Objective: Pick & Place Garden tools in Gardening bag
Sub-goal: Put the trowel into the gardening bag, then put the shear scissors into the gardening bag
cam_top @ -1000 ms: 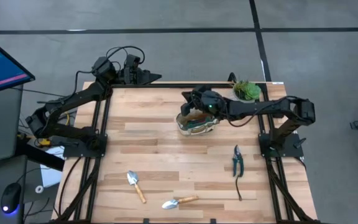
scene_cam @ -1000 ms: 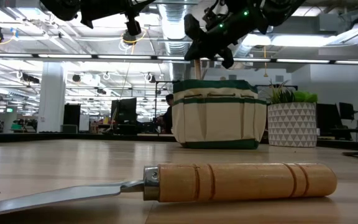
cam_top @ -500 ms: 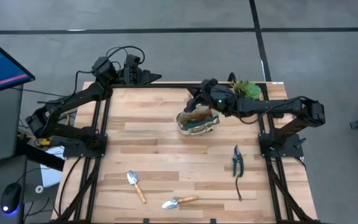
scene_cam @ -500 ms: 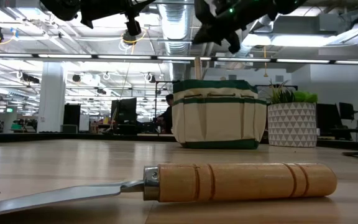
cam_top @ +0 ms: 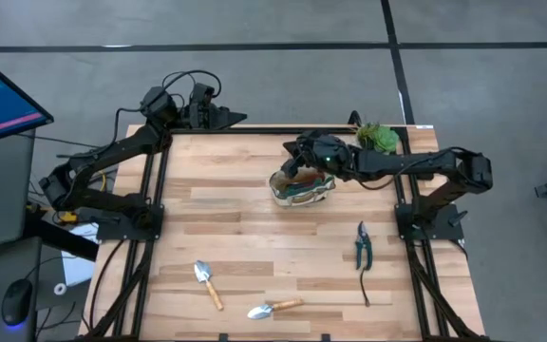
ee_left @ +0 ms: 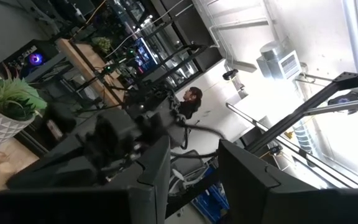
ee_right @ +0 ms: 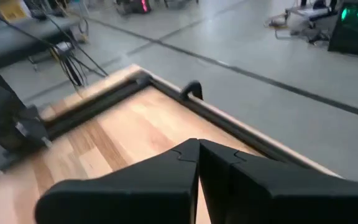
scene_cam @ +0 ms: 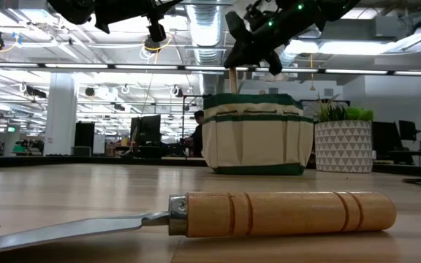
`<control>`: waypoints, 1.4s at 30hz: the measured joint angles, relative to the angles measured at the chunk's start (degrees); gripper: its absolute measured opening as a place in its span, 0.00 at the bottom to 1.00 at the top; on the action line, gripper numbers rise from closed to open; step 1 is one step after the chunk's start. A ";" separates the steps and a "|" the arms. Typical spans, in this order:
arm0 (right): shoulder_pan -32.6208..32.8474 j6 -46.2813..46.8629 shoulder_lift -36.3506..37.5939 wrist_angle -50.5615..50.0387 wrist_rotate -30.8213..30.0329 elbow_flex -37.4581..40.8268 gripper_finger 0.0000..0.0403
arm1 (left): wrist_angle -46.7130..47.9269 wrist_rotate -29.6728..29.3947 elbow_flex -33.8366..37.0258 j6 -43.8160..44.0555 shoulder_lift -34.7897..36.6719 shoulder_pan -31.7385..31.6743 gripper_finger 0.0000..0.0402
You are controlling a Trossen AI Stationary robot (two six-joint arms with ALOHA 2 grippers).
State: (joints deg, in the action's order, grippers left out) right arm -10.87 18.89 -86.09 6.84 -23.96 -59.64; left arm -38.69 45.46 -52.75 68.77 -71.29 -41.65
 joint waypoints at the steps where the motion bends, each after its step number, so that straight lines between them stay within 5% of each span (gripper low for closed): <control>1: 0.02 -0.65 0.36 1.57 0.04 0.00 0.00 | 0.01 0.00 0.00 0.00 0.00 -0.01 0.27; 24: -1.20 -1.43 0.90 -8.33 -0.29 -0.11 0.00 | 0.04 0.04 0.00 0.02 0.00 -0.01 0.27; 34: 0.34 -4.22 6.56 -4.71 -1.96 -0.02 0.00 | 0.04 0.05 0.00 0.02 0.00 -0.01 0.27; 42: 6.29 9.95 19.93 -26.88 -3.02 -0.11 0.00 | 0.08 6.33 -0.04 0.47 0.62 -1.68 0.27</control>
State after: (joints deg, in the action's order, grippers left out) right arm -4.58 28.83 -66.16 -20.04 -26.98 -59.75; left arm -38.61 51.79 -52.80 69.24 -70.67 -43.33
